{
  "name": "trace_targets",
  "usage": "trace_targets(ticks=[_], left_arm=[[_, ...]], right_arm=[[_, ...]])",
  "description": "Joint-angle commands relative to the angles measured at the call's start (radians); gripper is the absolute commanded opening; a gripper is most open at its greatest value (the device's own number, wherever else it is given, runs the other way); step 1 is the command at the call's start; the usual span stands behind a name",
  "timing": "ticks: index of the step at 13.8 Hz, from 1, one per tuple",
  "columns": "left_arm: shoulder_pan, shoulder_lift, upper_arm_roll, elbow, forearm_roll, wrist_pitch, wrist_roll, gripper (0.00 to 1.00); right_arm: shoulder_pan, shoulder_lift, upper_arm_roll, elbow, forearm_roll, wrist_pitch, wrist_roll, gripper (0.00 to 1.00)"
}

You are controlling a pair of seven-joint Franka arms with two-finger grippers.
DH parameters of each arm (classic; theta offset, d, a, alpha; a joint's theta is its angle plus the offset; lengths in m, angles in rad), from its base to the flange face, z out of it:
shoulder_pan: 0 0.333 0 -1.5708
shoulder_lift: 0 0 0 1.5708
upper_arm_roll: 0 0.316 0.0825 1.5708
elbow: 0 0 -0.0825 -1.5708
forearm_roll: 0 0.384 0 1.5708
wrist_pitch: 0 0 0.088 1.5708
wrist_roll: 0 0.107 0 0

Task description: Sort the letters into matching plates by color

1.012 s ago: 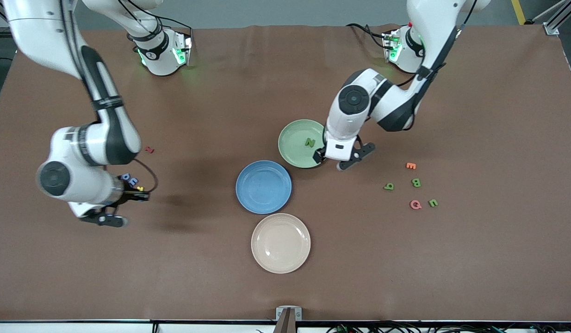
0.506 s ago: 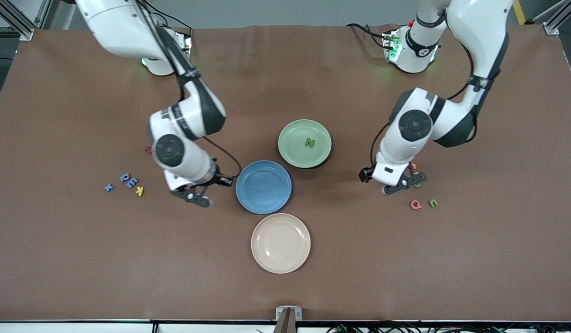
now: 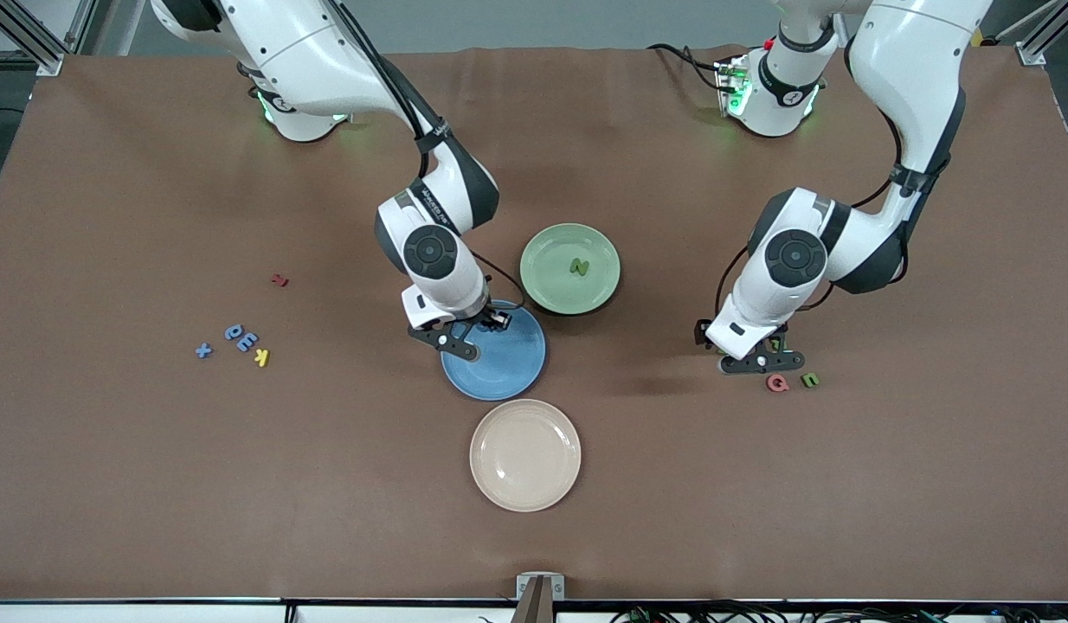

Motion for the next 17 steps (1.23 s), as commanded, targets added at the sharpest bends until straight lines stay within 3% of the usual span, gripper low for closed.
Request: trace_targets(ticks=[1, 4, 5, 6, 7, 8, 10, 13, 17], left_arm=[[0.04, 0.025, -0.007, -0.033, 0.027, 0.084, 0.117, 0.73], [0.075, 0.058, -0.01, -0.042, 0.033, 0.124, 0.167, 0.7], [0.075, 0.067, -0.01, -0.042, 0.033, 0.132, 0.167, 0.68], [0.075, 0.076, -0.01, -0.042, 0.031, 0.138, 0.167, 0.68], [0.077, 0.084, -0.01, -0.042, 0.031, 0.141, 0.16, 0.68], [0.077, 0.088, -0.01, -0.042, 0.031, 0.141, 0.151, 0.67], [0.074, 0.088, -0.012, -0.042, 0.031, 0.141, 0.136, 0.67], [0.069, 0.101, -0.012, -0.042, 0.031, 0.141, 0.136, 0.6], [0.071, 0.11, -0.012, -0.048, 0.031, 0.141, 0.133, 0.51]], right_arm=[[0.022, 0.023, -0.012, 0.026, 0.014, 0.014, 0.009, 0.12], [0.007, 0.025, -0.012, 0.028, 0.011, 0.014, 0.006, 0.12], [0.007, 0.026, -0.012, 0.028, 0.011, 0.014, 0.006, 0.17], [0.007, 0.026, -0.012, 0.028, 0.012, 0.014, 0.007, 0.45], [0.008, 0.023, -0.012, 0.029, 0.012, 0.011, 0.007, 0.91], [0.011, 0.017, -0.014, 0.029, 0.011, 0.003, 0.004, 1.0], [-0.002, -0.003, -0.02, 0.025, 0.005, -0.039, -0.008, 1.0], [-0.076, -0.116, -0.024, 0.022, 0.0, -0.229, -0.065, 1.0], [-0.267, -0.312, -0.024, -0.053, -0.002, -0.423, -0.348, 1.0]])
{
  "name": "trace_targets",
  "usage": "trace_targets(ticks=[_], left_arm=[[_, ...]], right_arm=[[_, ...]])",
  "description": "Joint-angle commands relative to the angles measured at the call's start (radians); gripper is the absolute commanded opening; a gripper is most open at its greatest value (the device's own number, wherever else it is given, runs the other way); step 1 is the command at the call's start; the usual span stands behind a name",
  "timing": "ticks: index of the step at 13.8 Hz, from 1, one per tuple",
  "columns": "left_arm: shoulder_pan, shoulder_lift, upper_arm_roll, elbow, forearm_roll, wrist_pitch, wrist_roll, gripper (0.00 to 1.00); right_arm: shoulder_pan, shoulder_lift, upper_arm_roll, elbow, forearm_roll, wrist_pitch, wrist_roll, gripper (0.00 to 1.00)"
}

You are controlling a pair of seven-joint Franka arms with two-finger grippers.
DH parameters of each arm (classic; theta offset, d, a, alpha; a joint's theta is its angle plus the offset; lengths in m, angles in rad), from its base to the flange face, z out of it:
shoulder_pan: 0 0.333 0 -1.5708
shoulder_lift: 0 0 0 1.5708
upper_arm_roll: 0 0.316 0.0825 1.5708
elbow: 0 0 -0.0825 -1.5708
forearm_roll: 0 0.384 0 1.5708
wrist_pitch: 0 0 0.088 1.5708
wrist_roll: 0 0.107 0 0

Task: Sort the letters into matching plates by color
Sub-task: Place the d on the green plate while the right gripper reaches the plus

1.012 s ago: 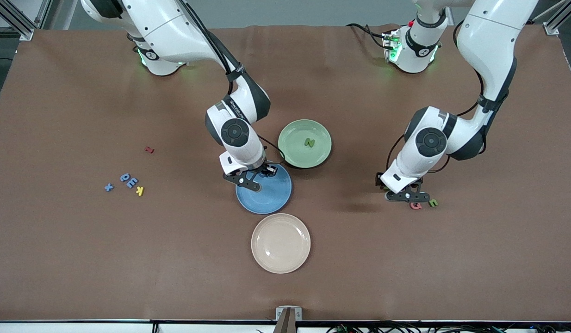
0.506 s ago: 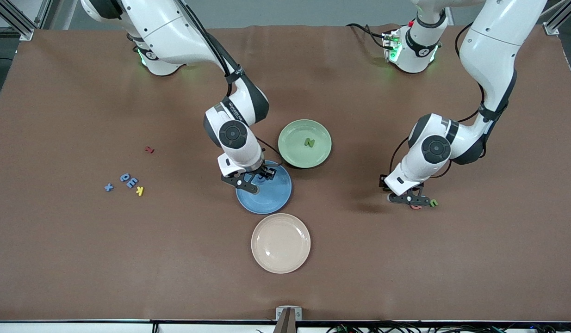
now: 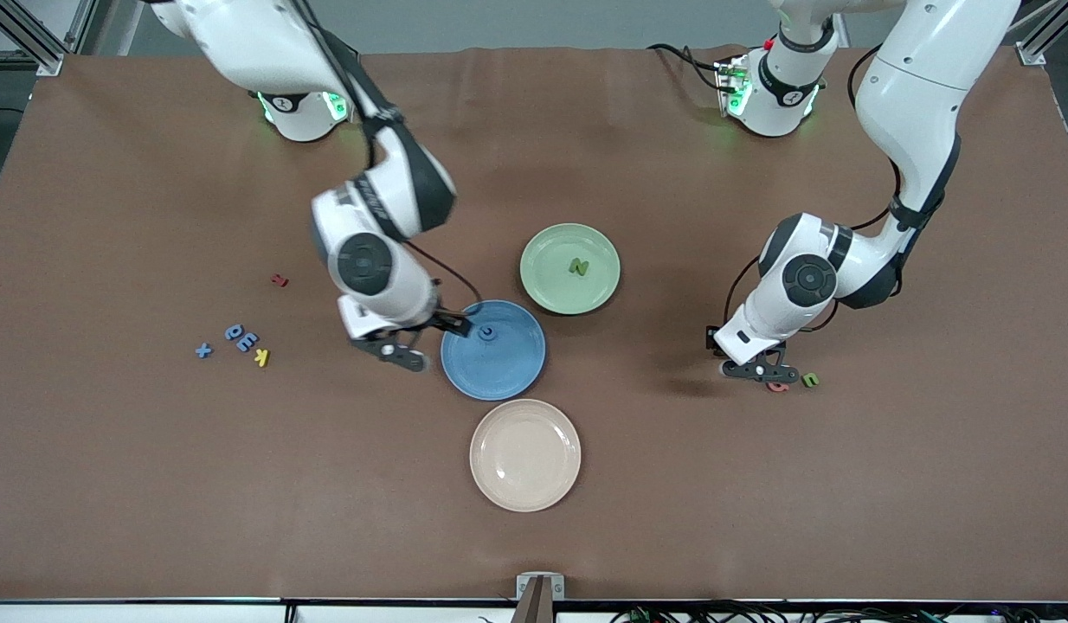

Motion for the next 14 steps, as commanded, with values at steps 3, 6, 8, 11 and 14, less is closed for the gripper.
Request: trace_targets(ticks=[3, 6, 8, 11, 14], left_arm=[[0.002, 0.003, -0.003, -0.009, 0.02, 0.007, -0.049, 0.22], [-0.01, -0.014, -0.011, -0.007, 0.02, 0.002, -0.112, 0.01], [-0.008, -0.047, -0.041, -0.004, 0.02, -0.036, -0.144, 0.0], [-0.007, -0.081, -0.125, 0.02, 0.018, -0.141, -0.282, 0.0], [-0.01, -0.081, -0.222, 0.051, 0.018, -0.182, -0.458, 0.0]], right_arm=[[-0.299, -0.238, 0.019, -0.192, 0.001, -0.084, -0.445, 1.0], [-0.501, -0.253, 0.019, -0.231, -0.031, -0.076, -0.757, 1.0], [-0.601, -0.246, 0.019, -0.234, -0.097, -0.037, -0.891, 1.0], [-0.692, -0.245, 0.019, -0.335, -0.136, 0.133, -1.006, 1.0], [-0.723, -0.201, 0.018, -0.384, -0.176, 0.273, -1.017, 1.0]])
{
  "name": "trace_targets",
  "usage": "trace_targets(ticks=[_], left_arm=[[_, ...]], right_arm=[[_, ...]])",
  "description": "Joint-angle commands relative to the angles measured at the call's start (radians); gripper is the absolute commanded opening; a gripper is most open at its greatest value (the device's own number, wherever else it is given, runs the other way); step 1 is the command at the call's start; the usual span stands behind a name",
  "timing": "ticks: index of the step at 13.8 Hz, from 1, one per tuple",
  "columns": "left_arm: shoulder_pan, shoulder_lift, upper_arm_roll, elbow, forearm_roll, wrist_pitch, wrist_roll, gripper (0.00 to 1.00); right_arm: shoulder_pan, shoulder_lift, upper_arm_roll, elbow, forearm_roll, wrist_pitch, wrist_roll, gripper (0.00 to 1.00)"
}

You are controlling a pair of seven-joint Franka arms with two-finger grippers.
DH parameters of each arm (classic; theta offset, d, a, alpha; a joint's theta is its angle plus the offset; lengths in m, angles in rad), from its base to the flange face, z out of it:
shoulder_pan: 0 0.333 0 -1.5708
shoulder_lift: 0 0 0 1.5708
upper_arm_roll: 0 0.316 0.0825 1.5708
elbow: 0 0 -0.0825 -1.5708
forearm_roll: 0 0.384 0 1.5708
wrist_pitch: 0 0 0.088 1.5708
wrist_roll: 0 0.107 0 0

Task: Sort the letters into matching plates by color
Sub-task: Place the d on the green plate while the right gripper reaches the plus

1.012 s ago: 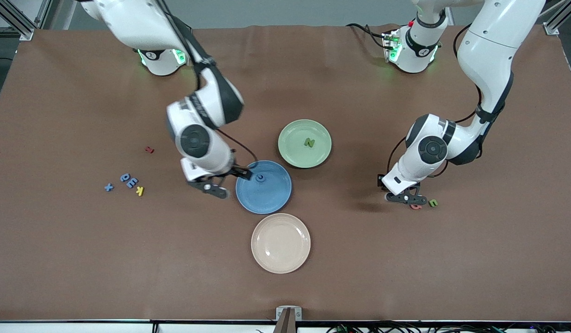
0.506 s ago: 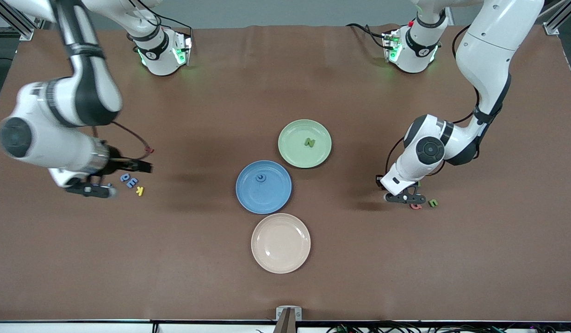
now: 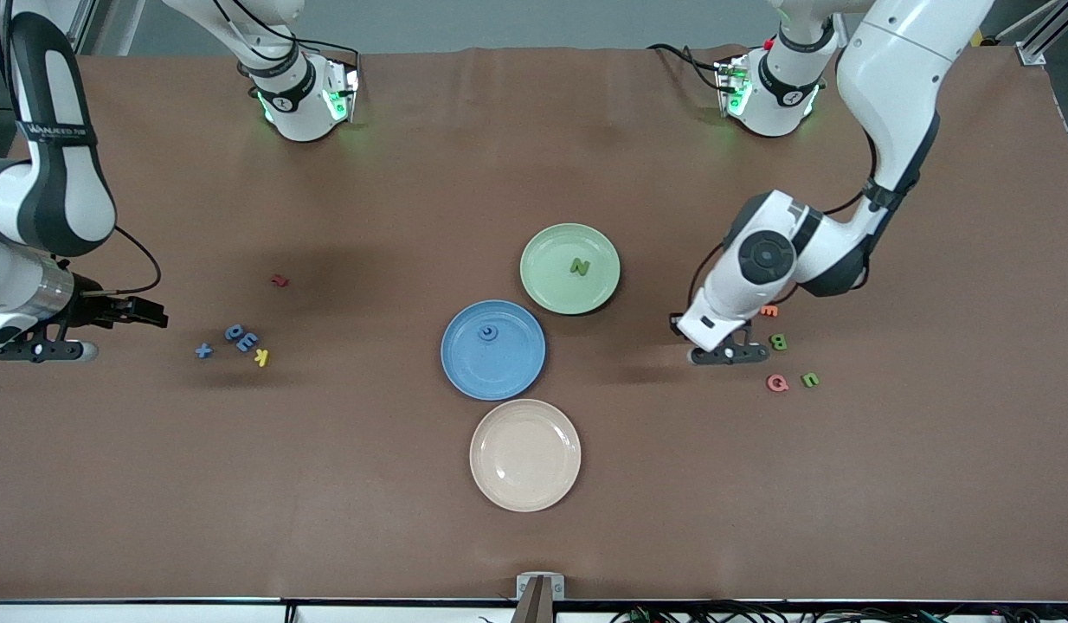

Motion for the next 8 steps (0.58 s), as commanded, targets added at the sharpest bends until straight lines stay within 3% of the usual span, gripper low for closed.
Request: trace_targets(ticks=[1, 5, 8], left_arm=[[-0.011, -0.009, -0.069, 0.021, 0.018, -0.034, -0.162, 0.0], [-0.123, 0.006, -0.086, 0.057, 0.015, -0.035, -0.36, 0.0], [-0.212, 0.052, -0.084, 0.095, 0.017, -0.035, -0.491, 0.0]], right_arm=[[-0.034, 0.049, 0.025, -0.035, -0.037, 0.098, -0.007, 1.0], [-0.045, 0.154, 0.026, -0.035, -0.036, 0.182, 0.002, 0.99], [-0.037, 0.19, 0.026, -0.03, -0.034, 0.198, 0.006, 0.88]])
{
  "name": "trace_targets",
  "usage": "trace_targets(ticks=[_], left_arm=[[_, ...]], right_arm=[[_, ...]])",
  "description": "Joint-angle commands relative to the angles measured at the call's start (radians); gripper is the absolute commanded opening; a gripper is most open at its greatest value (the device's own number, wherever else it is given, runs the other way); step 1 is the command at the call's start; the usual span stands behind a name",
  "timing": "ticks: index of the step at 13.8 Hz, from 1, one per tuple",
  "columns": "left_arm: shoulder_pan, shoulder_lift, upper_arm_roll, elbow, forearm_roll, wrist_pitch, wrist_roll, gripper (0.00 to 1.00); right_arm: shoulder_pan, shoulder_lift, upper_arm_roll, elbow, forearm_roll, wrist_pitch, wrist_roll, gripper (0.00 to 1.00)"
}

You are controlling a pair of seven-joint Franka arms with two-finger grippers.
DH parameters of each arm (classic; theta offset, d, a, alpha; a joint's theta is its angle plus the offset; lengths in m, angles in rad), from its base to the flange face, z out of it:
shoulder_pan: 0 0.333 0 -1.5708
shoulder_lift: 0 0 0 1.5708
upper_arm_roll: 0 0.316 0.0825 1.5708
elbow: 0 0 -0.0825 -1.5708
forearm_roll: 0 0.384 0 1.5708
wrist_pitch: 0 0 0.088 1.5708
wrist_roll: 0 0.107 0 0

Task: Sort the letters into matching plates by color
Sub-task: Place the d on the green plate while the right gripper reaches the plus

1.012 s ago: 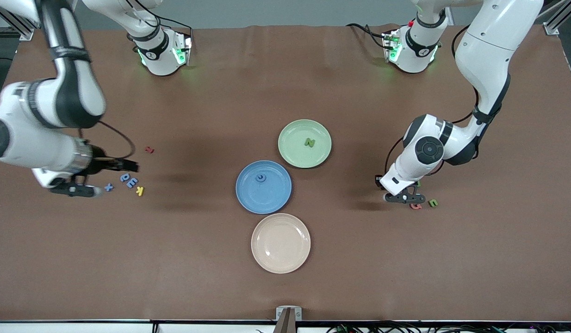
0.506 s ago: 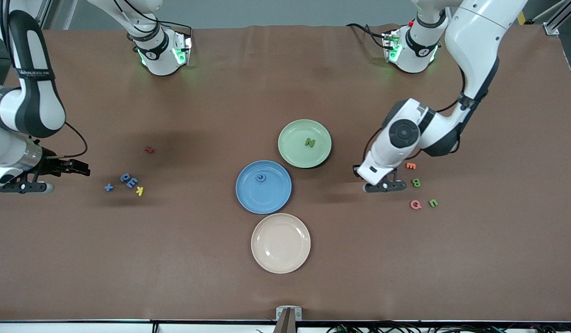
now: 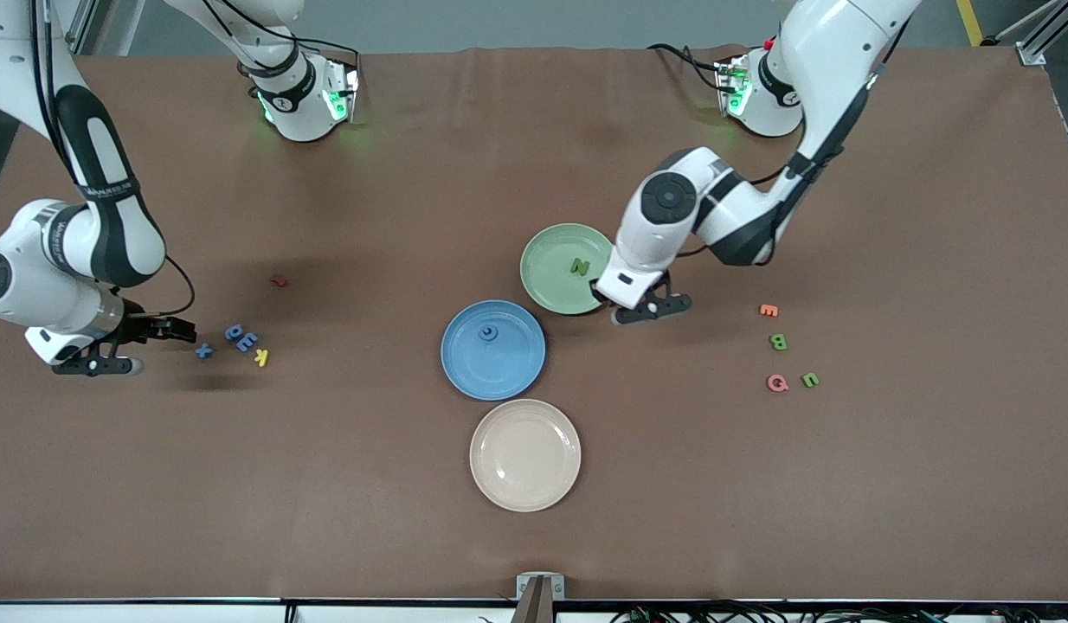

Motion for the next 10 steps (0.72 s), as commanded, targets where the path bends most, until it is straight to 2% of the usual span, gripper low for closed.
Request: trace_targets(ticks=[1, 3, 5, 6, 7, 8, 9, 10], left_arm=[[-0.075, 0.058, 0.003, 0.058, 0.017, -0.022, -0.125, 0.0], [-0.125, 0.092, 0.006, 0.084, 0.02, -0.022, -0.189, 0.0], [-0.166, 0.129, 0.011, 0.101, 0.049, -0.022, -0.244, 0.0], [-0.169, 0.15, 0.012, 0.116, 0.072, -0.022, -0.272, 0.01], [-0.185, 0.172, 0.014, 0.133, 0.095, -0.022, -0.312, 0.08], [-0.194, 0.189, 0.017, 0.144, 0.112, -0.022, -0.338, 0.26], [-0.192, 0.196, 0.025, 0.15, 0.124, -0.022, -0.353, 0.65], [-0.194, 0.195, 0.031, 0.151, 0.127, -0.022, -0.378, 0.92]], right_arm=[[-0.016, 0.028, 0.021, 0.013, -0.016, 0.023, 0.006, 0.83], [-0.016, 0.059, 0.021, 0.013, -0.016, 0.078, 0.006, 0.76], [-0.021, 0.082, 0.021, 0.019, -0.016, 0.105, 0.006, 0.74], [-0.021, 0.093, 0.021, 0.027, -0.016, 0.106, 0.006, 0.73], [-0.021, 0.098, 0.021, 0.03, -0.013, 0.109, 0.008, 0.72], [-0.019, 0.102, 0.021, 0.033, -0.007, 0.109, 0.008, 0.71], [-0.019, 0.104, 0.022, 0.036, -0.006, 0.109, 0.008, 0.71], [-0.019, 0.107, 0.023, 0.036, -0.004, 0.109, 0.008, 0.69]])
